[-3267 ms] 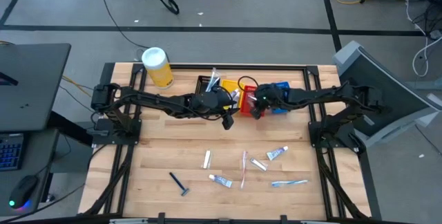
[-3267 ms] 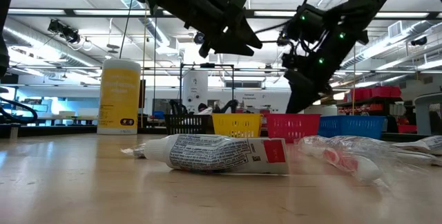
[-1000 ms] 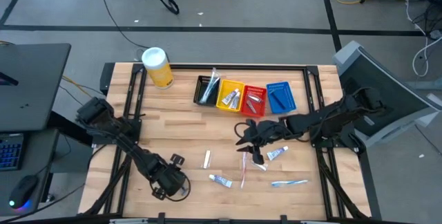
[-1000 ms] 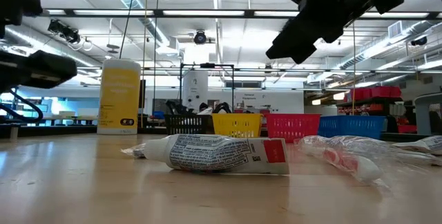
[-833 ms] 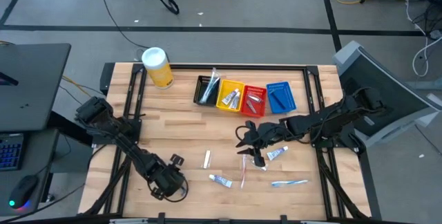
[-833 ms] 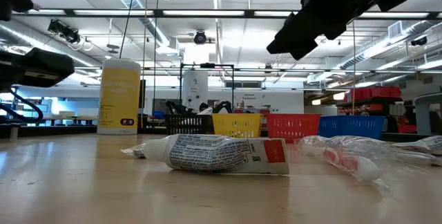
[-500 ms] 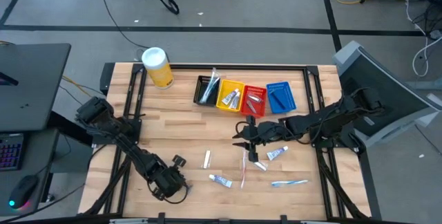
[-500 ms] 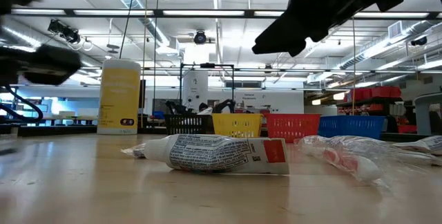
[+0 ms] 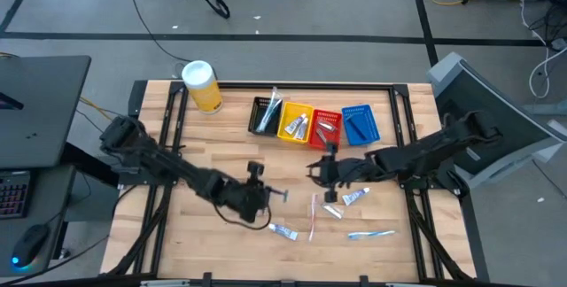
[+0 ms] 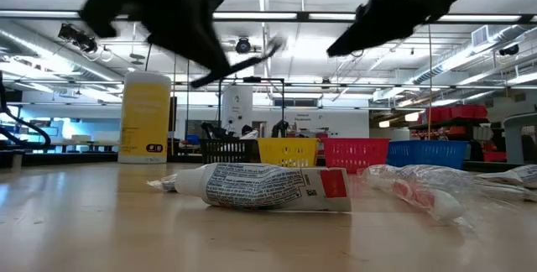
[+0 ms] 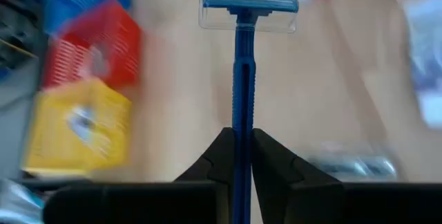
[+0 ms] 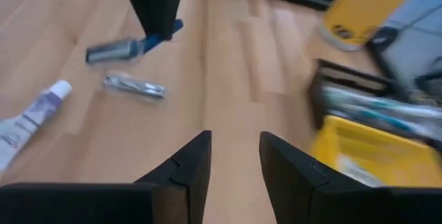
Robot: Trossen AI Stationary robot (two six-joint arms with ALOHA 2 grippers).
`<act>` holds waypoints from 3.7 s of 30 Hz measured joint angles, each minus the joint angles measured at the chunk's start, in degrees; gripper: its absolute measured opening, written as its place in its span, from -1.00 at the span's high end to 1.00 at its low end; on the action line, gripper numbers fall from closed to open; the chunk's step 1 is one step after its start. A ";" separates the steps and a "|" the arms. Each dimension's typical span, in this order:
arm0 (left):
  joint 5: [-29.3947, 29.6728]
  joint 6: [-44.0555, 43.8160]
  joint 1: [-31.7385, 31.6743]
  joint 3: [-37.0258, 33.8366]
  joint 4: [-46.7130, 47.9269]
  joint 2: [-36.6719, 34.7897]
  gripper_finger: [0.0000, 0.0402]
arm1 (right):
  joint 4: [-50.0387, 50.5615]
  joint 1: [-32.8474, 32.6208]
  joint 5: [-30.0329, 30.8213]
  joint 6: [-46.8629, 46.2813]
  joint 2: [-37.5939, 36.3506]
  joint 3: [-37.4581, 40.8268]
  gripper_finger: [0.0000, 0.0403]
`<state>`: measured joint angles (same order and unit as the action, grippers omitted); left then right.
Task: Pick & Place Travel size toiletries
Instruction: Put the blue razor into the blue bin
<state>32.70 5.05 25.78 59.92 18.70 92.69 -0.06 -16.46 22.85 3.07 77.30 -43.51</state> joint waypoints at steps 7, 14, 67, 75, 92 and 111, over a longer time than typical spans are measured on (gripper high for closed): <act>-7.11 20.51 -11.34 0.19 -15.40 -6.35 0.80 | 13.17 -0.36 2.50 0.84 -12.45 -0.08 0.35; -32.86 26.81 -24.86 0.20 -37.38 -4.94 0.78 | 6.48 2.80 8.59 6.91 -15.75 -0.17 0.35; -42.02 21.82 -32.48 0.20 -46.08 1.96 0.76 | -8.06 9.72 -6.76 9.42 -12.77 0.55 0.62; -42.00 20.60 -32.45 0.17 -45.93 1.96 0.74 | -7.91 9.71 -6.55 9.58 -12.77 0.55 0.74; -36.40 17.47 -32.50 0.17 -45.15 1.94 0.66 | -1.19 9.50 1.35 6.50 -12.68 0.55 0.80; -21.34 10.26 -32.48 0.17 -28.13 1.94 0.66 | 40.35 17.22 33.89 -43.61 -14.87 5.31 0.81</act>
<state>11.36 15.31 -6.70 60.10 -9.42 94.63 40.29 0.75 56.74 -40.54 62.43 -38.20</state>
